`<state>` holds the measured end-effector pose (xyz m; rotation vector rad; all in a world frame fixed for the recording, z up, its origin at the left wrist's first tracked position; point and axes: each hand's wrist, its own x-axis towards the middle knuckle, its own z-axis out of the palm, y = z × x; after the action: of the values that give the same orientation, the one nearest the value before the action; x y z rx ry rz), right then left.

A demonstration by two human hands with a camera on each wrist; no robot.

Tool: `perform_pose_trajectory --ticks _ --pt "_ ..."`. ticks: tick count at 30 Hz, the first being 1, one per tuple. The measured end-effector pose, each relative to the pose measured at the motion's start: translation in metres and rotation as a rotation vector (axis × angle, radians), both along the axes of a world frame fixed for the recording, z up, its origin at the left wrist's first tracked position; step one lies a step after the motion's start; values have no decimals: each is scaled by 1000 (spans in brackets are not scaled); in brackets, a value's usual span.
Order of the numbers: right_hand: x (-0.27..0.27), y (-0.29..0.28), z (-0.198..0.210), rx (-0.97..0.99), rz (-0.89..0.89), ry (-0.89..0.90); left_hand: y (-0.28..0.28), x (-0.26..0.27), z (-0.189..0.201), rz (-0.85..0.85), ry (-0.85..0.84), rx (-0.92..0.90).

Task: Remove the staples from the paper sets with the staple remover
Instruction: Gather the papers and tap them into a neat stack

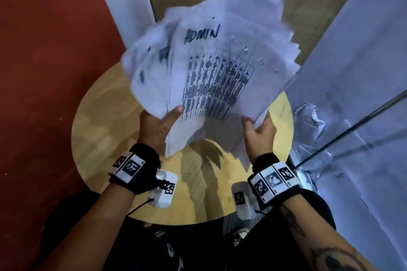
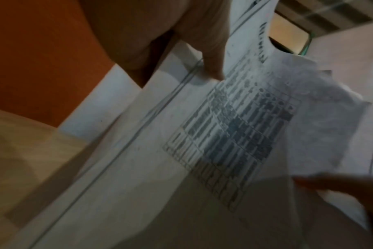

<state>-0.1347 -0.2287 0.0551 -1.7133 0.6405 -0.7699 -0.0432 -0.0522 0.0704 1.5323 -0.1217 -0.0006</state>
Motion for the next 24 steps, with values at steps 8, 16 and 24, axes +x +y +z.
perform_pose_trajectory --ticks 8,16,24 --pt "-44 -19 1 304 279 91 25 2 0 -157 -92 -84" --pt "-23 -32 18 442 231 -26 17 3 20 -143 30 -77" --pt "-12 -38 51 393 432 -34 29 8 59 -138 -103 -92"
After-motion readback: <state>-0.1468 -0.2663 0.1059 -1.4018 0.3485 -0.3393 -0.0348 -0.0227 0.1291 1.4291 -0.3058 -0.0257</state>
